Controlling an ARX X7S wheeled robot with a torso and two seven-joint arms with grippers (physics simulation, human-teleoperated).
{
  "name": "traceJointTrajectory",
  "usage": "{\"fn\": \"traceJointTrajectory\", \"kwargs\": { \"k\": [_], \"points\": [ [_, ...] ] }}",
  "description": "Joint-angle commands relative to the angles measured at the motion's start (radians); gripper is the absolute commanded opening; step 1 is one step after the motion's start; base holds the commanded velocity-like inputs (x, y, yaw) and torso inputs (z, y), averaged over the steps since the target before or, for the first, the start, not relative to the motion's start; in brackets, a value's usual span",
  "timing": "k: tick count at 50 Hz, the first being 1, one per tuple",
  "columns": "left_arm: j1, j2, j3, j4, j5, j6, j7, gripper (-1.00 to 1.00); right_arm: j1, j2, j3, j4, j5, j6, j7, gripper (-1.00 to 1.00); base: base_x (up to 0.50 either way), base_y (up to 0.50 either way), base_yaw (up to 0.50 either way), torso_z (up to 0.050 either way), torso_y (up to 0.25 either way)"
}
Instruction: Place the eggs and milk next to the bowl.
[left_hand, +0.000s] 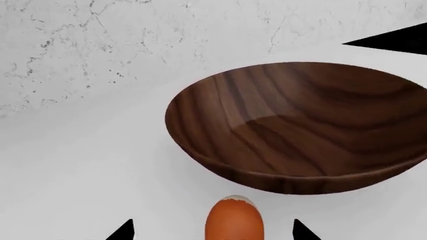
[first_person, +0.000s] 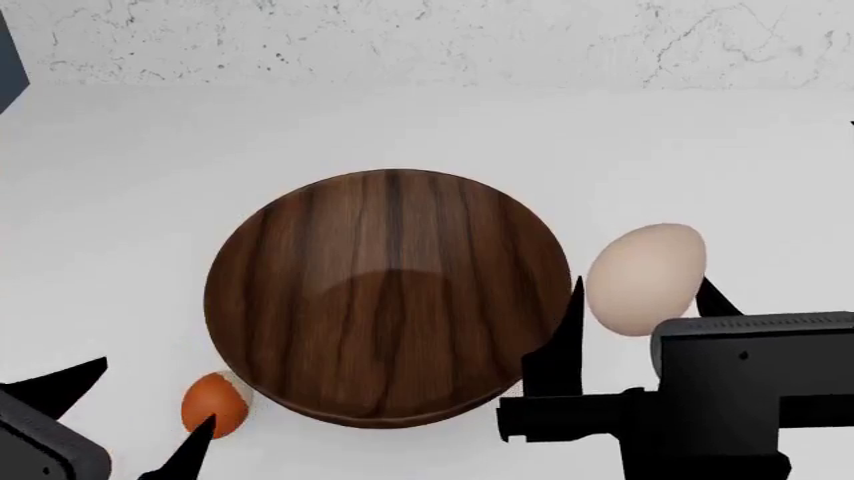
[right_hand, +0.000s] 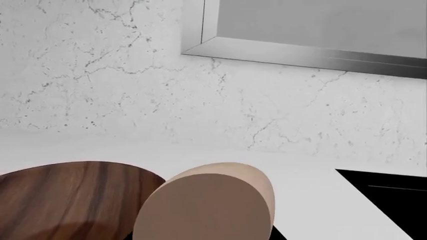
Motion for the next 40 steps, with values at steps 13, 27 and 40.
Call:
{"fn": "traceJointTrajectory", "kwargs": {
  "k": [13,27,40],
  "points": [
    [0.178,-0.078,-0.254,0.170,-0.210,0.137,-0.050,1.00,-0.055,0.015,0.078,-0.054,0.091,0.088,-0.006,-1.00,0.00,0.00,0.00,0.000,0.000],
    [0.155,-0.065,-0.243,0.166,-0.205,0.131,-0.066,1.00,-0.130,0.020,0.111,-0.035,0.169,0.107,-0.042,-1.00,0.00,0.00,0.00,0.000,0.000],
    [0.134,-0.053,-0.220,0.155,-0.186,0.124,-0.067,1.00,-0.168,0.058,0.092,-0.037,0.196,0.126,-0.083,-1.00,0.00,0.00,0.00,0.000,0.000]
  ]
}}
